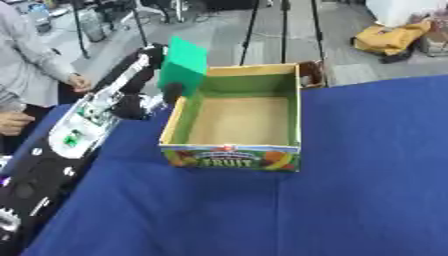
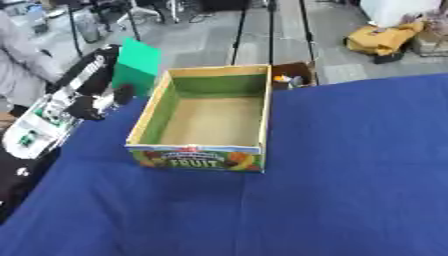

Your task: Pick up objects on the table and place them in the box.

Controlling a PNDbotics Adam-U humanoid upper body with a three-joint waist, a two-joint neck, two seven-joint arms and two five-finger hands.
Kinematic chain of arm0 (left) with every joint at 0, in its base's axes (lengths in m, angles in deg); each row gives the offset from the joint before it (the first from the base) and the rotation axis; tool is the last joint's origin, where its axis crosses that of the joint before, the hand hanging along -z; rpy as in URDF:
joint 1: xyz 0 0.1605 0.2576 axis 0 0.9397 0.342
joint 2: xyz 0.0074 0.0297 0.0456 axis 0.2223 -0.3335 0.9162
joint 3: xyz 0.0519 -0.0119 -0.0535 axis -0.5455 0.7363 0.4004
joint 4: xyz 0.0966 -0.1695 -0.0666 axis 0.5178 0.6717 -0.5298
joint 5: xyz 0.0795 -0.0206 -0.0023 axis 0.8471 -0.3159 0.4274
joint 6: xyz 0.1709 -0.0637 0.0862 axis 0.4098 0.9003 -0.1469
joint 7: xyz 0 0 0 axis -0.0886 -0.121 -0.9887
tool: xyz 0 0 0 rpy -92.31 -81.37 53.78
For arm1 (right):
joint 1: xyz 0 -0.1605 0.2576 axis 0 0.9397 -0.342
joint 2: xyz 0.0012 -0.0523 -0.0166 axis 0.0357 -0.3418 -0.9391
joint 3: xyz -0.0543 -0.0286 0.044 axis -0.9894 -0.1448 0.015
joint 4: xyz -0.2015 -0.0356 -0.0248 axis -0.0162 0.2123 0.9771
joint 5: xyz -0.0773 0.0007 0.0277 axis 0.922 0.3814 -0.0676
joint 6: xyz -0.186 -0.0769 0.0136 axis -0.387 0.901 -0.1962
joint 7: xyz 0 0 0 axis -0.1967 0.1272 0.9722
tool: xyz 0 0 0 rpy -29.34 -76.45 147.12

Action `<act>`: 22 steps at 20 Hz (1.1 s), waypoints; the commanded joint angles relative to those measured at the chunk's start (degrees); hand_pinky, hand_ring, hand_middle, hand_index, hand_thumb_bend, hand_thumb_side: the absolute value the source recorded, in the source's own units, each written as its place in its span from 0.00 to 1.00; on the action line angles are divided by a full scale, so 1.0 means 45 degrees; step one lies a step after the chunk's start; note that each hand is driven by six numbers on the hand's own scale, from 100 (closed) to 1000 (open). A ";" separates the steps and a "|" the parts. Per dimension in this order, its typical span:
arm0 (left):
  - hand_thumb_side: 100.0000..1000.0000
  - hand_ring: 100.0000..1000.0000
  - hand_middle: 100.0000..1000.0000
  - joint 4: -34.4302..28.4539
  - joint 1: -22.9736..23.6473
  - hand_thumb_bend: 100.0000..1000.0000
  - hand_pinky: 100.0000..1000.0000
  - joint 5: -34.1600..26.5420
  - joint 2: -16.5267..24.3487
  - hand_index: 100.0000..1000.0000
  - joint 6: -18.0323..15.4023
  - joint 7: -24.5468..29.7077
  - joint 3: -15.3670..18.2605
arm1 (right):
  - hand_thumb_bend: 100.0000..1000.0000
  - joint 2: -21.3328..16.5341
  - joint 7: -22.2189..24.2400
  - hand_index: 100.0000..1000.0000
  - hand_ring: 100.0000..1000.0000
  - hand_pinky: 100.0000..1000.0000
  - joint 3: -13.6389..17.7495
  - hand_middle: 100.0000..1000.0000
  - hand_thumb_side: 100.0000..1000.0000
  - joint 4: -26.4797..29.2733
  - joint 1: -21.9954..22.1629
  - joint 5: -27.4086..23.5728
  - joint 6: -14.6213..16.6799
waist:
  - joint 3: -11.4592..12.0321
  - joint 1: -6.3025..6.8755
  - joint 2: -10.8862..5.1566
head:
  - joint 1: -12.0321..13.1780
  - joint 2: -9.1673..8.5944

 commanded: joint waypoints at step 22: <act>0.68 0.53 0.49 0.1824 -0.0505 0.00 0.53 0.0380 0.0234 0.68 -0.2594 0.0419 0.0380 | 0.00 -0.0044 0.0678 0.81 0.89 0.87 0.0111 0.42 0.49 0.0260 -0.0416 -0.0581 0.0023 | -0.0626 0.0134 0.0648 | 0.0322 -0.1207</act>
